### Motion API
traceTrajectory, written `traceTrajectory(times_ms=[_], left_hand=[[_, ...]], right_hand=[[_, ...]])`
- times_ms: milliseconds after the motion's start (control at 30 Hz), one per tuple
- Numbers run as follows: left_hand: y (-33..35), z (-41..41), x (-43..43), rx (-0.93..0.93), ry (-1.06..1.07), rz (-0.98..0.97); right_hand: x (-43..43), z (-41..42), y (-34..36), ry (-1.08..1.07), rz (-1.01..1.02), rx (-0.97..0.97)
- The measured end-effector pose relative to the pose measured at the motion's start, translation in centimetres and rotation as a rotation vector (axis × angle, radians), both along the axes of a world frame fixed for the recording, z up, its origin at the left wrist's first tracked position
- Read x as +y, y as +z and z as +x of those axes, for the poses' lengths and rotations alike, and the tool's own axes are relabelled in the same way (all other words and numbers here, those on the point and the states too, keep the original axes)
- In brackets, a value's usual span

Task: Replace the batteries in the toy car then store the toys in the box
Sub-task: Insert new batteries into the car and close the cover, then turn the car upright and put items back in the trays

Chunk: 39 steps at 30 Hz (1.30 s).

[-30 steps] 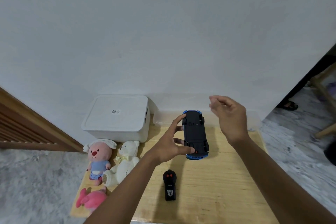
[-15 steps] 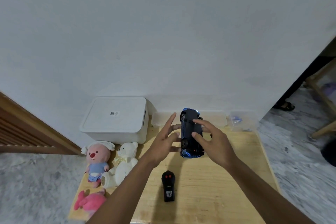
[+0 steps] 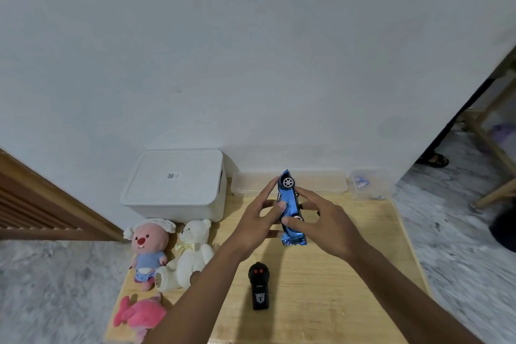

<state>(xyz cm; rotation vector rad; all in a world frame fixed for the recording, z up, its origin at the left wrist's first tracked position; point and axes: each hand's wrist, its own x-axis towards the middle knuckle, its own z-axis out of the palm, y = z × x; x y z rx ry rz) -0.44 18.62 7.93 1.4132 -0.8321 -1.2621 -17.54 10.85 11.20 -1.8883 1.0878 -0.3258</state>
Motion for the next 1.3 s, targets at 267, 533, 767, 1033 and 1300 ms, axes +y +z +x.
traceTrajectory(times_ms=[267, 533, 767, 1033, 1300], left_hand=[[-0.9, 0.2, -0.5, -0.058, -0.077, 0.048], [-2.9, -0.7, -1.5, -0.168, 0.017, 0.102], [-7.9, -3.6, -1.7, -0.265, -0.013, 0.224], [-11.1, -6.3, -2.1, -0.278, -0.067, 0.353], [-12.3, -6.9, -1.8, -0.376, -0.153, 0.361]], right_hand=[[0.0, -0.5, -0.8, -0.075, 0.023, -0.129], [0.0, -1.3, -2.7, -0.076, 0.042, 0.001], [-0.1, -3.2, -7.4, -0.075, 0.198, 0.220], [0.0, -5.0, -10.5, -0.092, 0.263, 0.340], [-0.3, -5.8, -12.3, -0.058, 0.271, 0.427]])
